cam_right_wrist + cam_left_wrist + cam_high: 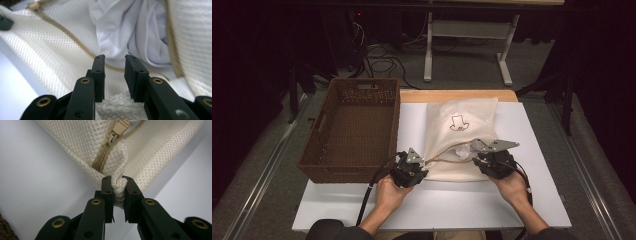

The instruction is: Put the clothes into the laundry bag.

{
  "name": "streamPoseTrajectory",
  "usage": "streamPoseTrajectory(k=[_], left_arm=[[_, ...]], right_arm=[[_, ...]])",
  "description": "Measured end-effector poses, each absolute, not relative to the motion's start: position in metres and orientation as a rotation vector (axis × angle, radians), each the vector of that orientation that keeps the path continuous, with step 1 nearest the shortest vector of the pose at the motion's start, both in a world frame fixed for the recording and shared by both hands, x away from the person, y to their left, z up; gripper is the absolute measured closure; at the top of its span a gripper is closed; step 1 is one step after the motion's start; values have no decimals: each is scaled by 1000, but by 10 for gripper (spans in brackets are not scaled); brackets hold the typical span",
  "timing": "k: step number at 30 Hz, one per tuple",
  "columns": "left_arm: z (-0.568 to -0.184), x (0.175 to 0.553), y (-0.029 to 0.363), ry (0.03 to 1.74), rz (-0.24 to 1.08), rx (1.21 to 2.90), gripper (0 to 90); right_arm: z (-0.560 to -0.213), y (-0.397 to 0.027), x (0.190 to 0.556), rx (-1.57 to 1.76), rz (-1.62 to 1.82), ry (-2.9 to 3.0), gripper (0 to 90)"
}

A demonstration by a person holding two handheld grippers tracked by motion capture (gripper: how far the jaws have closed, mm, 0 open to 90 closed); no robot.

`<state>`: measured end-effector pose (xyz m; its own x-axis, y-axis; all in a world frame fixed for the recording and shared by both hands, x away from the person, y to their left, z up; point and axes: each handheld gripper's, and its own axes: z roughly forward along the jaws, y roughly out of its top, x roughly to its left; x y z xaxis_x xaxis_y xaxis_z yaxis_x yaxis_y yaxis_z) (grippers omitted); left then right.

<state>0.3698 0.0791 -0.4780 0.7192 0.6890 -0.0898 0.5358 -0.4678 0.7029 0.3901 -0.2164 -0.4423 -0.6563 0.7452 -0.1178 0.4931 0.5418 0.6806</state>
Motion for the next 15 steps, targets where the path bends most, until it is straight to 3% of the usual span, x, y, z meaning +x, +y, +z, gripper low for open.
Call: streamPoseTrajectory(k=[10, 15], left_arm=[[-478, 369, 79, 927, 275, 2179, 787], [-478, 369, 79, 925, 283, 2185, 782]], right_arm=[[-426, -242, 369, 1027, 951, 2253, 694], [-425, -256, 372, 1133, 958, 2185, 646]])
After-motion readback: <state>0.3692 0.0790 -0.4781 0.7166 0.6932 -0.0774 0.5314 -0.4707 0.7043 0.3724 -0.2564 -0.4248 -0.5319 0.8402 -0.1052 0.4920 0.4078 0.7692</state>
